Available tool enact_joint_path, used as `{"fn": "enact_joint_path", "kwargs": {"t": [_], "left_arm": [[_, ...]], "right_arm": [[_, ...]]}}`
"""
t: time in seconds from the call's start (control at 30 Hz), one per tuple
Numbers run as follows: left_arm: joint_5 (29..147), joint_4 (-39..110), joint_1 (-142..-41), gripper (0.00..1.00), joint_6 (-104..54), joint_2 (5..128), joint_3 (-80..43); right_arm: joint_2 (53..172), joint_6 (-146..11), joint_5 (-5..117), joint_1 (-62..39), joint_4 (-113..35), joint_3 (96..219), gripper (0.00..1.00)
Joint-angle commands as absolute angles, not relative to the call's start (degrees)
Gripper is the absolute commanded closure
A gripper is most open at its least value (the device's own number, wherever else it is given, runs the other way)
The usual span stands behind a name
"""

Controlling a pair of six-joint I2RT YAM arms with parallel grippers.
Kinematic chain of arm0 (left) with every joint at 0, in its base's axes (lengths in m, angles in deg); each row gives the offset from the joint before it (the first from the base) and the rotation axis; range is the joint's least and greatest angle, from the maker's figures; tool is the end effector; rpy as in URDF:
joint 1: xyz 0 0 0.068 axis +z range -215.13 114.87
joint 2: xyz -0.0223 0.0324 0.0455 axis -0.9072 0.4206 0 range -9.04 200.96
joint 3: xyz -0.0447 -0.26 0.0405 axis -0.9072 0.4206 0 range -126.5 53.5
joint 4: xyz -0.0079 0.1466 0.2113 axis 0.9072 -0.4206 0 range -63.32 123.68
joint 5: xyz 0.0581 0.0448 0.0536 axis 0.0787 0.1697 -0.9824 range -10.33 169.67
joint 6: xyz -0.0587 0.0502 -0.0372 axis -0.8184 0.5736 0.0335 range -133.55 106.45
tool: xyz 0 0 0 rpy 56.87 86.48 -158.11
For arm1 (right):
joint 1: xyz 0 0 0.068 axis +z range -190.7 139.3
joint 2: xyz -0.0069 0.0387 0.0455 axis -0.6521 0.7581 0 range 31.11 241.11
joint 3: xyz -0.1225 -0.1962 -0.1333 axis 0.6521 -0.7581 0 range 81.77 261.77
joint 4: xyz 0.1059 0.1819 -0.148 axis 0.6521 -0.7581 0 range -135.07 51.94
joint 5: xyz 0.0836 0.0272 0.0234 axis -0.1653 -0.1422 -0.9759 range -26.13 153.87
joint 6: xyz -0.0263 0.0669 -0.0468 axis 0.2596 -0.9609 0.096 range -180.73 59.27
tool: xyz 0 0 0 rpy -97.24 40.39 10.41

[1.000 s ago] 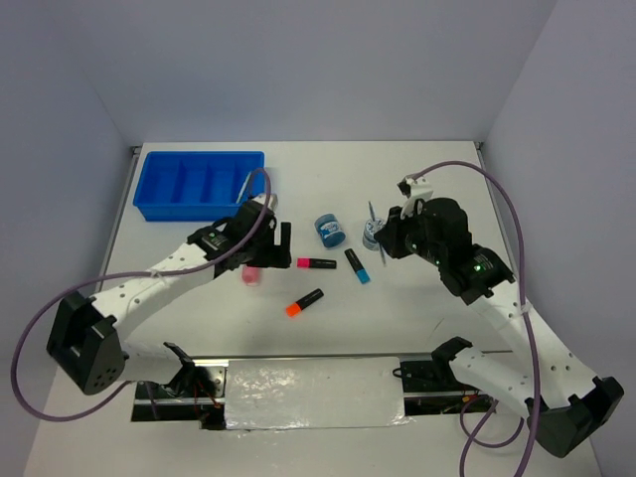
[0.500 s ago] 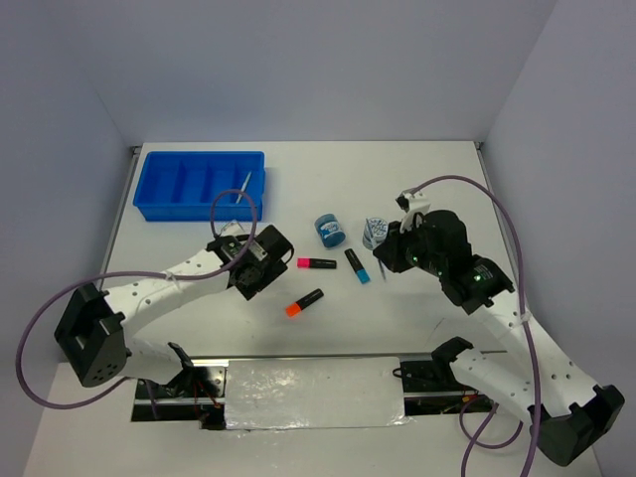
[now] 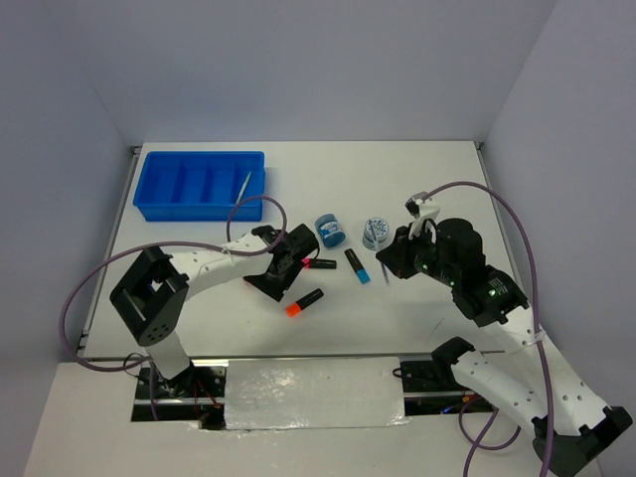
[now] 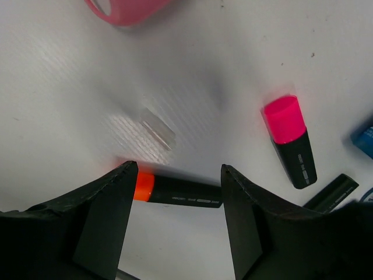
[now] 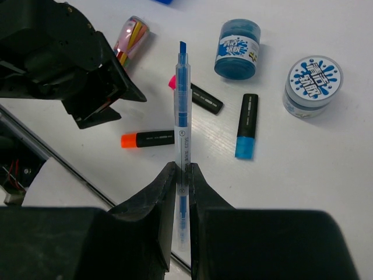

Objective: Sort the stationery into containers
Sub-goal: Close the pen cap on the pen.

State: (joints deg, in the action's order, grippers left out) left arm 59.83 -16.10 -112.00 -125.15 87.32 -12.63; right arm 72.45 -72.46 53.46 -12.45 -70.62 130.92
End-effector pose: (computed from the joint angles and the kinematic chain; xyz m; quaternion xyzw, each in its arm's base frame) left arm 0.2319 -0.2100 0.1577 -0.5379 0.8209 -0.0522 0.1847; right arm 0.1621 0.1025 0.3139 -0.1689 0.8230 0.2554 0.4785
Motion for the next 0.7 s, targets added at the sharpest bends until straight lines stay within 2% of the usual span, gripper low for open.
{"fn": "enact_joint_path", "kwargs": {"t": [0.0,0.43,0.67], "left_arm": [[59.0,-18.8,-112.8,0.29,-130.6,88.7,-15.1],[58.9,-20.5,-113.4,0.31,-132.9,91.1,-15.1],[57.2,-21.5,-113.3,0.37,-133.5,92.2,-15.2]], "right_arm": [[70.6,-72.1,51.7,-12.4,-71.4,131.5,1.0],[69.9,-72.1,50.0,-12.3,-70.3,130.3,1.0],[68.7,-72.1,51.0,-12.2,-70.9,130.7,1.0]]}}
